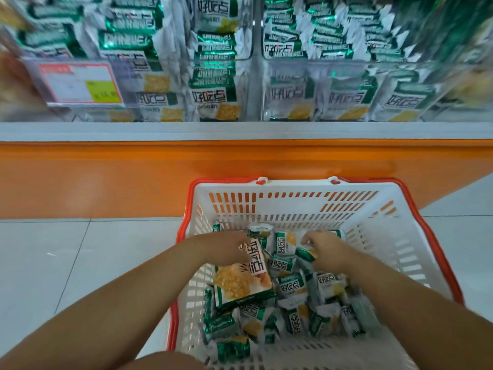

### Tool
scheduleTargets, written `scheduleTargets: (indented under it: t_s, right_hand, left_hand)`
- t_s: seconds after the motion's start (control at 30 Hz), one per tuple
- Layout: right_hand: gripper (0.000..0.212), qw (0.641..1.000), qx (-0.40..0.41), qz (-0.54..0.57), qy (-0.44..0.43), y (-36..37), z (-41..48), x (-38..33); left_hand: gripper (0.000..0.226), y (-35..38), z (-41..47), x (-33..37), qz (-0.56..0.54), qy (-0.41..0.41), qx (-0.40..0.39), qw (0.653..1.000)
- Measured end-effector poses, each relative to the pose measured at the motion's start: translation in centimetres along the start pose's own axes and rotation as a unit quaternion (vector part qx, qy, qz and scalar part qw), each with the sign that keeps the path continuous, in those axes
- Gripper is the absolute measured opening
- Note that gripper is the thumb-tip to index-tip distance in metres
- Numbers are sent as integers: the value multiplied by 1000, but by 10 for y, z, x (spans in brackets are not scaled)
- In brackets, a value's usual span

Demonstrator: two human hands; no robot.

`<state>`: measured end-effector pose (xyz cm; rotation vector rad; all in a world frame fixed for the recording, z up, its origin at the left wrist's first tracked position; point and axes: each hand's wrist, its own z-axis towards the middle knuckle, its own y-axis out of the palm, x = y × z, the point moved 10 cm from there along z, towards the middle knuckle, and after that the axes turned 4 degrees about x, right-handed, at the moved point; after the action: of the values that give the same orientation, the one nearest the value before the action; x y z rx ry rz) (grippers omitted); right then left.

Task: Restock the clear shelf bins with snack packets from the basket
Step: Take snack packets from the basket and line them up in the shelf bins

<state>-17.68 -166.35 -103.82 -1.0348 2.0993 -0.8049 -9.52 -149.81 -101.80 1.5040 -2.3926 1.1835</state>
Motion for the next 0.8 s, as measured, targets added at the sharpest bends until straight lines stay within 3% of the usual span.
scheduleTargets:
  t_s: [0.17,0.27,0.4,0.47,0.63,0.73,0.8]
  right_hand:
    - [61,981,26,-117,-153,-63,-53,-96]
    - [57,967,71,-122,-211,-105,-97,-135]
    - [49,955,158,-58,-242,-164,-156,-156]
    - [49,948,187,-31,-255,-181,-175,-161]
    - [50,919,260,9,-295,-213,-200,-186]
    - [50,871,365,12,-328,-238,-208,-202]
    - [54,854,423,36,-301,-255,-206,-201]
  left_hand:
    - [54,-53,-53,35,-64,16,74,995]
    - [55,-75,-88,57,-168,42,104,979]
    - [51,-96,-130,83,-388,93,121,909]
    - [49,-110,-148,93,-446,118,156,873]
    - [32,-146,-184,101,-459,148,236,844]
    - [35,-172,-204,93,-446,149,280,837]
    - [41,-194,-217,86,-422,146,337,829]
